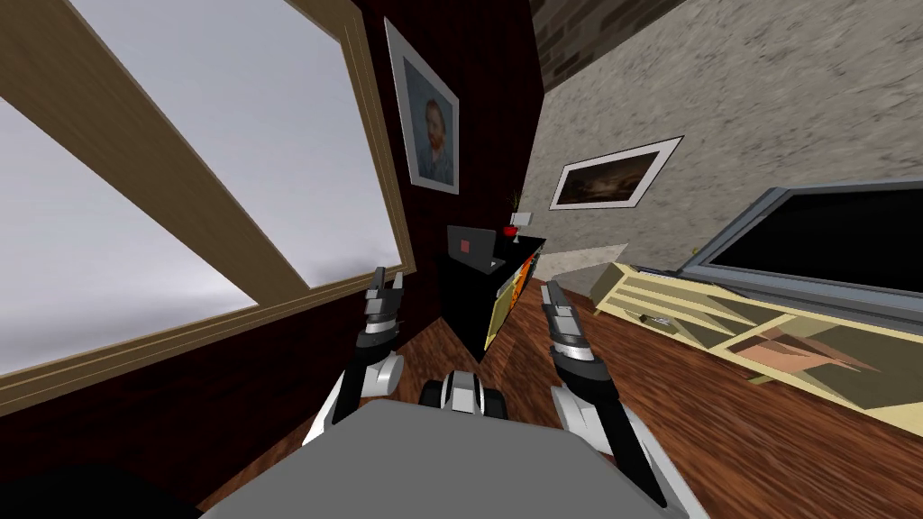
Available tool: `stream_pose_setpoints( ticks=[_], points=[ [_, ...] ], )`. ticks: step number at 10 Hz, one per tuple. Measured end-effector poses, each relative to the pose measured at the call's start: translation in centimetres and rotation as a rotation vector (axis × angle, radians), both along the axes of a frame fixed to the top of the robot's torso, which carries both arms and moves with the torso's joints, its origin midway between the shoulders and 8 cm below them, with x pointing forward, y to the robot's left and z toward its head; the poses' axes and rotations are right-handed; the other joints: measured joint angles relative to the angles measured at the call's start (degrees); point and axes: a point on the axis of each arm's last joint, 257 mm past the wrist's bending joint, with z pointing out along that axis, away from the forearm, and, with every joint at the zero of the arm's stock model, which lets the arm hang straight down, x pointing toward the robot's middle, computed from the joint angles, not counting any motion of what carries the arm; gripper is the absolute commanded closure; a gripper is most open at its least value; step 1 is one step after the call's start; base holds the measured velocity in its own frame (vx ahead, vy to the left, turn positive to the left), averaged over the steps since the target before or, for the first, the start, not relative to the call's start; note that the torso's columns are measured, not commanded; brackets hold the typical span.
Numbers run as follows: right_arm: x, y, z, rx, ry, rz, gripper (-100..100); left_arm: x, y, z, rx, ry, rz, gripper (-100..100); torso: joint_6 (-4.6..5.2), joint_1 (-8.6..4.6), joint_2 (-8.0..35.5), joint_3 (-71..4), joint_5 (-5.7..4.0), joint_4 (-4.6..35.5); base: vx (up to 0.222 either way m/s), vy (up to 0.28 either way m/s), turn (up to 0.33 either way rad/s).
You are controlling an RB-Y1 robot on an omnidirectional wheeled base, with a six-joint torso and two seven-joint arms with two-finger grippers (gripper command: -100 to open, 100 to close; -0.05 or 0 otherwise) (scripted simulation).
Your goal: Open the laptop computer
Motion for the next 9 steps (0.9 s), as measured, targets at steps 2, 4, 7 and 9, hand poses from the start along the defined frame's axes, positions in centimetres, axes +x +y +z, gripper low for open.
stream_pose_setpoints(
  ticks=[2, 4, 7, 9],
  points=[
    [0.3, -0.6, -0.6, -0.124, 0.012, -0.045, -100, 0.0, 0.0, 0.0, 0.000, 0.000, 0.000, 0, 0.00, 0.09, 0.0, 0.0, 0.03, 0.0, -0.010, 0.077, 0.086],
    [0.5, -1.2, -1.0, -0.233, 0.017, -0.088, -100, 0.0, 0.0, 0.0, 0.000, 0.000, 0.000, 0, 0.01, -0.03, 0.0, 0.0, 0.00, 0.0, -0.011, 0.054, 0.042],
    [0.8, -2.3, -1.3, -0.398, 0.016, -0.160, -100, 0.0, 0.0, 0.0, 0.000, 0.000, 0.000, 0, 0.02, 0.00, 0.0, 0.0, 0.01, 0.0, -0.009, 0.068, 0.070],
    [1.0, -3.4, -1.4, -0.528, 0.011, -0.220, -100, 0.0, 0.0, 0.0, 0.000, 0.000, 0.000, 0, -0.01, 0.06, 0.0, 0.0, 0.02, 0.0, -0.002, 0.074, 0.079]
  ],
)
